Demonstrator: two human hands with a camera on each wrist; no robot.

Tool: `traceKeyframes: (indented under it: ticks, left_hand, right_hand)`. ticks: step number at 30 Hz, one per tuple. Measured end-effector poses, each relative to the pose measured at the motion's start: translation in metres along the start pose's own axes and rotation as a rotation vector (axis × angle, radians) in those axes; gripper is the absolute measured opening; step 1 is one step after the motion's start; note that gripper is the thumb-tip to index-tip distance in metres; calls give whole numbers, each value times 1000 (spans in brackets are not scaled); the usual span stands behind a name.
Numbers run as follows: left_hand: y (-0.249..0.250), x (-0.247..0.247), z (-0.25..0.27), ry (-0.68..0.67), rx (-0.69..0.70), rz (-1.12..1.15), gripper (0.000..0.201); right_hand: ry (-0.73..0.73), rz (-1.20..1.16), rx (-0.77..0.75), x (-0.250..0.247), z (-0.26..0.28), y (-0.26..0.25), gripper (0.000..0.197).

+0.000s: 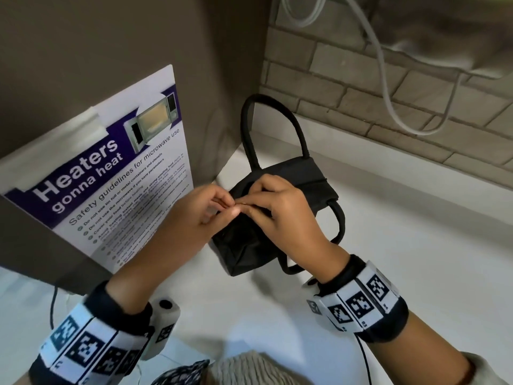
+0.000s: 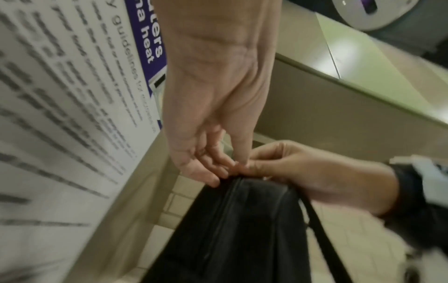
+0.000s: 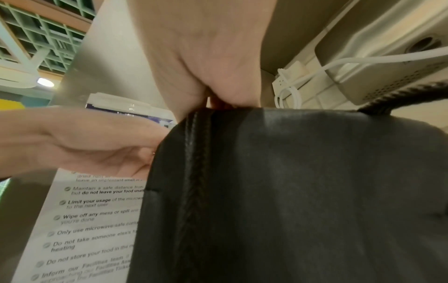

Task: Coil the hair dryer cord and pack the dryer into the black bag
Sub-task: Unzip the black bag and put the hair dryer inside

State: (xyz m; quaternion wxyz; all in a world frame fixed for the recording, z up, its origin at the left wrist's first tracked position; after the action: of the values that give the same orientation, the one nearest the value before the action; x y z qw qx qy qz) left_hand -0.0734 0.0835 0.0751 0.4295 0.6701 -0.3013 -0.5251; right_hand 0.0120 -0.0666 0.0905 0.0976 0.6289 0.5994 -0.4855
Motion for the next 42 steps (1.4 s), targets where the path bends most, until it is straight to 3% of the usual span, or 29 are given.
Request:
traceKeyframes:
  ticks: [4, 7, 9, 12, 16, 20, 23, 26, 31, 35, 39, 42]
  left_hand:
    - [-9, 9, 2, 97, 116, -244, 22]
    - [-4, 13, 4, 139, 129, -298, 18]
    - [-2, 16, 6, 154, 127, -319, 26]
    - [1, 16, 5, 152, 134, -333, 19]
    - [-2, 10, 6, 136, 104, -387, 12]
    - [-3, 7, 8, 117, 94, -436, 12]
    - [-5, 5, 10, 108, 103, -441, 15]
    - [-4, 3, 15, 106, 123, -423, 14]
    - [-9, 1, 17, 104, 156, -429, 13]
    - [-12, 4, 19, 102, 117, -433, 13]
    - [-7, 0, 19, 61, 105, -478, 13]
    - [3, -5, 22, 41, 123, -552, 14]
  right_hand:
    - [59, -20, -1, 5, 1, -5, 11]
    - [54, 33, -34, 10, 5, -8, 12]
    - [66, 73, -41, 10, 7, -9, 14]
    - [182, 91, 23, -5, 4, -5, 15]
    - [314, 29, 245, -41, -4, 32, 12]
    - [347, -69, 594, -48, 3, 94, 14]
    - [440, -401, 897, -34, 16, 135, 20]
    - [467, -614, 1068, -19, 28, 159, 19]
    - [372, -624, 1124, 4, 42, 172, 24]
    - [289, -626, 1164, 23, 55, 180, 3]
    - [291, -624, 1093, 12, 54, 173, 11]
    - [289, -453, 1071, -7, 67, 162, 20]
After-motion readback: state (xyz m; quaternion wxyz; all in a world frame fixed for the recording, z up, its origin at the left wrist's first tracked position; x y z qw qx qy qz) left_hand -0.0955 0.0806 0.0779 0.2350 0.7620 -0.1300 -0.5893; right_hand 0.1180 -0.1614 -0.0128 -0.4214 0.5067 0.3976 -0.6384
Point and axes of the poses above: each hand's wrist, its own z-axis away from the middle knuckle, its own x-axis out of the palm, y = z × x, the point moved 1 cm from there along -z, towards the middle knuckle, and after that the axes turned 2 degrees about -x, right-handed, at the moved point
